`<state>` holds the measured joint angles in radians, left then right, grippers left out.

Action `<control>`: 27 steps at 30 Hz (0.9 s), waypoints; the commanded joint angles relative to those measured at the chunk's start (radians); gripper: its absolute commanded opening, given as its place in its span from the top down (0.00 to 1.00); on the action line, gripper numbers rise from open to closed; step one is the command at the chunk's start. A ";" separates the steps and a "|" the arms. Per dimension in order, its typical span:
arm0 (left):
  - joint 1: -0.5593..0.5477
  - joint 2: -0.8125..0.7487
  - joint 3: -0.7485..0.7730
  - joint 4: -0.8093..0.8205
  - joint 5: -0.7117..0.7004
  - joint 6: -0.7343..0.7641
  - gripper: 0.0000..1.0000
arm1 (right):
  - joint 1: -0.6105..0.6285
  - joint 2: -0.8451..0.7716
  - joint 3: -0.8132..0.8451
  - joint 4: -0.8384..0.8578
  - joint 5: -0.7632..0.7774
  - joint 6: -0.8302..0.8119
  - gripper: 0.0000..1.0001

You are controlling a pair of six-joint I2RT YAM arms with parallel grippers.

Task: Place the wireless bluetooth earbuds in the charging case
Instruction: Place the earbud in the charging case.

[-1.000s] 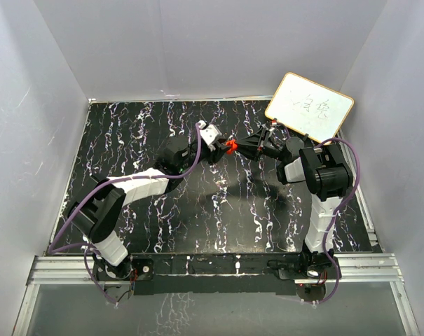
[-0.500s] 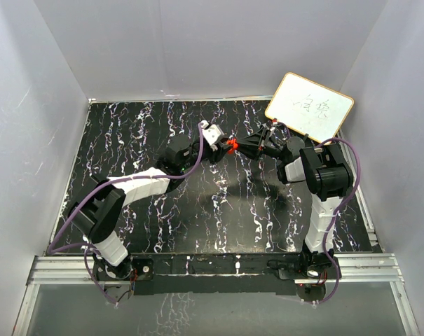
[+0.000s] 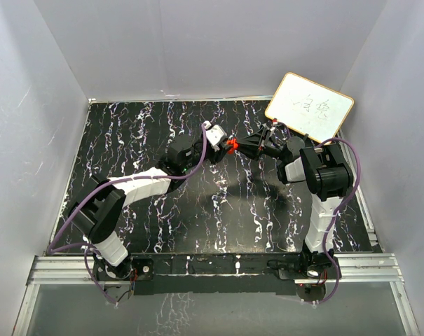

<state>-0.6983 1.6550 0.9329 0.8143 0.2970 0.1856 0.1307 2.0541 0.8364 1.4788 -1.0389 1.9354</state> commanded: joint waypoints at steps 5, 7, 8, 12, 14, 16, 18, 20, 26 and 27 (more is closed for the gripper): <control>-0.013 -0.016 0.043 -0.005 -0.021 0.021 0.66 | 0.005 -0.056 0.027 0.341 0.004 -0.015 1.00; -0.015 -0.013 0.047 -0.009 -0.023 0.023 0.66 | 0.006 -0.055 0.027 0.341 0.003 -0.015 1.00; -0.015 -0.012 0.046 -0.009 -0.024 0.022 0.66 | 0.005 -0.055 0.027 0.341 0.004 -0.015 1.00; -0.014 -0.009 0.049 -0.016 -0.028 0.022 0.66 | 0.006 -0.055 0.026 0.342 0.004 -0.015 1.00; -0.016 -0.008 0.049 -0.018 -0.029 0.025 0.66 | 0.005 -0.055 0.026 0.342 0.004 -0.015 1.00; -0.016 -0.006 0.050 -0.021 -0.030 0.026 0.67 | 0.006 -0.054 0.027 0.342 0.004 -0.015 1.00; -0.016 -0.004 0.051 -0.023 -0.032 0.026 0.66 | 0.005 -0.053 0.025 0.341 0.003 -0.017 1.00; -0.016 -0.001 0.048 -0.021 -0.035 0.025 0.66 | 0.005 -0.050 0.022 0.341 0.001 -0.022 1.00; -0.017 0.006 0.045 -0.015 -0.038 0.024 0.67 | 0.005 -0.046 0.017 0.341 0.001 -0.024 1.00; -0.017 0.007 0.047 -0.015 -0.039 0.024 0.67 | 0.006 -0.046 0.017 0.342 0.000 -0.025 1.00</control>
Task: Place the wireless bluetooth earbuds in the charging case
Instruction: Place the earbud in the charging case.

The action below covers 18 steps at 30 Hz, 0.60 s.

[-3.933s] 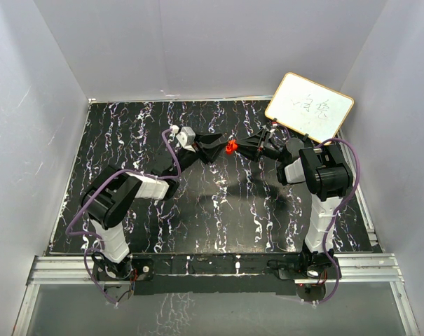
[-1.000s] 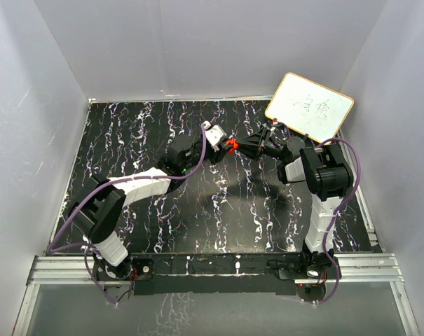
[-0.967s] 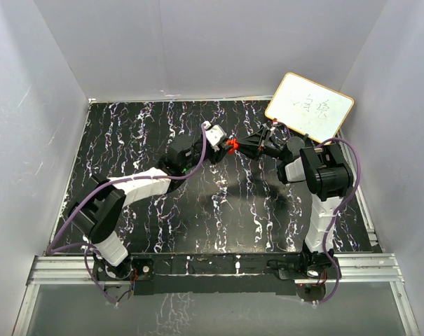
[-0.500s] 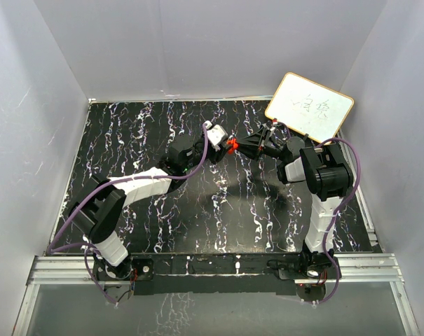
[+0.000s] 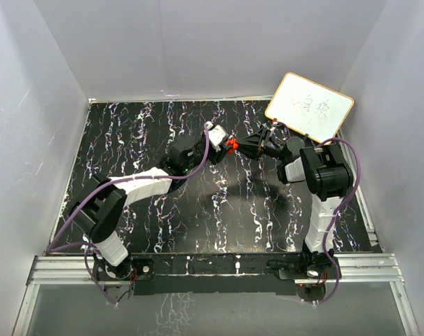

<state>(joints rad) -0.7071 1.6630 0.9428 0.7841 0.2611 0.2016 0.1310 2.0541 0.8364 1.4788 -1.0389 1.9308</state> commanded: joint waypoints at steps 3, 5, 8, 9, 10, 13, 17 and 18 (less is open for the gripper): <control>-0.007 0.003 0.036 0.018 -0.005 0.007 0.67 | 0.005 -0.046 0.018 0.341 -0.001 -0.019 1.00; -0.008 0.006 0.037 0.016 -0.005 0.008 0.67 | 0.005 -0.046 0.016 0.342 -0.001 -0.019 1.00; -0.007 0.006 0.037 0.017 -0.009 0.009 0.67 | 0.005 -0.046 0.017 0.342 0.000 -0.020 1.00; -0.008 0.006 0.037 0.016 -0.010 0.009 0.67 | 0.005 -0.046 0.017 0.341 -0.001 -0.020 1.00; -0.008 0.006 0.038 0.015 -0.011 0.009 0.67 | 0.005 -0.047 0.017 0.341 0.000 -0.020 1.00; -0.008 0.005 0.038 0.016 -0.014 0.009 0.68 | 0.005 -0.048 0.016 0.342 0.000 -0.019 1.00; -0.007 0.004 0.038 0.017 -0.016 0.009 0.69 | 0.005 -0.049 0.017 0.341 0.000 -0.019 1.00; -0.008 0.004 0.040 0.018 -0.016 0.010 0.70 | 0.005 -0.050 0.017 0.341 -0.002 -0.019 1.00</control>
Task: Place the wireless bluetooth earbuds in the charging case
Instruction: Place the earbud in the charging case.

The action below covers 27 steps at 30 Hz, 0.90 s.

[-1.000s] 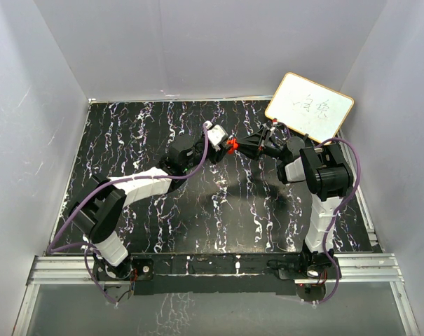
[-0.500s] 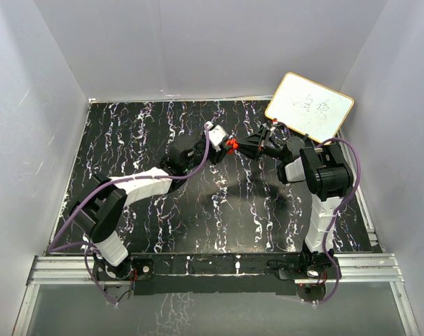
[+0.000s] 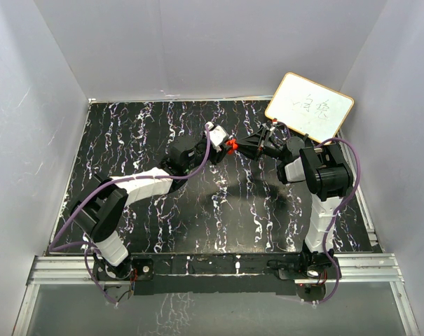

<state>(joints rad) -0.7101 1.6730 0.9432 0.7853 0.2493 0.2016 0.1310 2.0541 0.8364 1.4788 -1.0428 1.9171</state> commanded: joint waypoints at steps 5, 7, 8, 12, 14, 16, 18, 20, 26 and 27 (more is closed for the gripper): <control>-0.004 -0.008 0.036 0.016 -0.006 0.011 0.71 | 0.005 -0.051 0.015 0.341 0.002 -0.006 1.00; -0.004 -0.010 0.034 0.017 -0.005 0.011 0.71 | 0.005 -0.049 0.016 0.341 0.002 -0.004 1.00; -0.005 -0.011 0.034 0.017 -0.005 0.011 0.71 | 0.004 -0.049 0.016 0.341 0.002 -0.006 1.00; -0.005 -0.012 0.030 0.020 -0.007 0.014 0.72 | 0.005 -0.049 0.015 0.341 0.002 -0.005 1.00; -0.005 -0.013 0.028 0.023 -0.008 0.014 0.72 | 0.005 -0.049 0.016 0.341 0.001 -0.005 1.00; -0.005 -0.015 0.025 0.027 -0.007 0.015 0.72 | 0.005 -0.049 0.016 0.341 0.002 -0.005 1.00; -0.005 -0.016 0.020 0.031 -0.007 0.018 0.72 | 0.005 -0.049 0.017 0.341 0.002 -0.004 1.00; -0.004 -0.018 0.013 0.038 -0.007 0.022 0.72 | 0.005 -0.049 0.017 0.341 0.002 -0.006 1.00; -0.005 -0.025 -0.013 0.078 -0.001 0.028 0.73 | 0.005 -0.048 0.015 0.341 0.001 -0.007 1.00; -0.005 -0.026 -0.018 0.085 0.001 0.030 0.74 | 0.005 -0.049 0.015 0.341 0.001 -0.006 1.00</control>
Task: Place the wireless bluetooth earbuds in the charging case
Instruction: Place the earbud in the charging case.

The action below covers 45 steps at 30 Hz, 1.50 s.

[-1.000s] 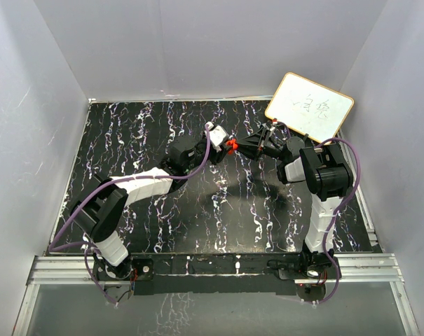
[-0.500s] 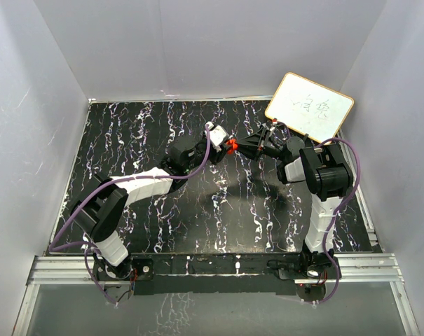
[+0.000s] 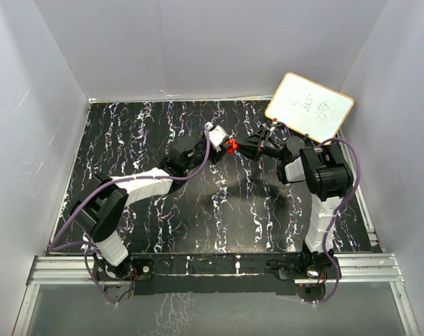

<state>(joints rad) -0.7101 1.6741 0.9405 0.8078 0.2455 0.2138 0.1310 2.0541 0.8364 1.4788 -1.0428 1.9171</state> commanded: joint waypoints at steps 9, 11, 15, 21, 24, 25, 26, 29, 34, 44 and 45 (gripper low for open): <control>-0.005 -0.022 -0.014 0.061 0.009 0.020 0.78 | 0.005 -0.051 0.015 0.341 0.002 -0.006 1.00; -0.004 -0.020 -0.011 0.057 0.006 0.018 0.77 | 0.004 -0.054 0.015 0.341 0.001 -0.006 1.00; -0.005 -0.019 -0.005 0.044 0.006 0.017 0.77 | 0.005 -0.055 0.013 0.341 0.001 -0.006 1.00; -0.004 -0.016 -0.001 0.036 0.007 0.015 0.84 | 0.005 -0.055 0.014 0.342 0.004 -0.006 1.00; -0.005 -0.017 -0.002 0.037 0.008 0.015 0.86 | 0.005 -0.055 0.012 0.341 0.004 -0.006 1.00; -0.005 -0.017 -0.002 0.037 0.008 0.015 0.88 | 0.005 -0.055 0.012 0.341 0.003 -0.006 1.00; -0.005 -0.018 -0.003 0.039 0.008 0.016 0.89 | 0.005 -0.055 0.012 0.341 0.003 -0.006 1.00; -0.004 -0.017 -0.002 0.038 0.011 0.017 0.90 | 0.005 -0.055 0.013 0.342 0.004 -0.006 1.00; -0.005 -0.015 -0.002 0.037 0.014 0.014 0.90 | 0.005 -0.055 0.013 0.341 0.003 -0.006 1.00; -0.004 -0.015 -0.004 0.036 0.019 0.004 0.88 | 0.005 -0.058 0.015 0.341 0.000 -0.010 1.00; -0.004 -0.017 -0.006 0.042 0.021 0.002 0.89 | 0.005 -0.058 0.015 0.341 0.000 -0.010 1.00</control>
<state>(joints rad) -0.7090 1.6741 0.9264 0.8337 0.2356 0.2237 0.1299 2.0541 0.8364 1.4784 -1.0431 1.9156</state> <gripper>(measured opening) 0.120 0.238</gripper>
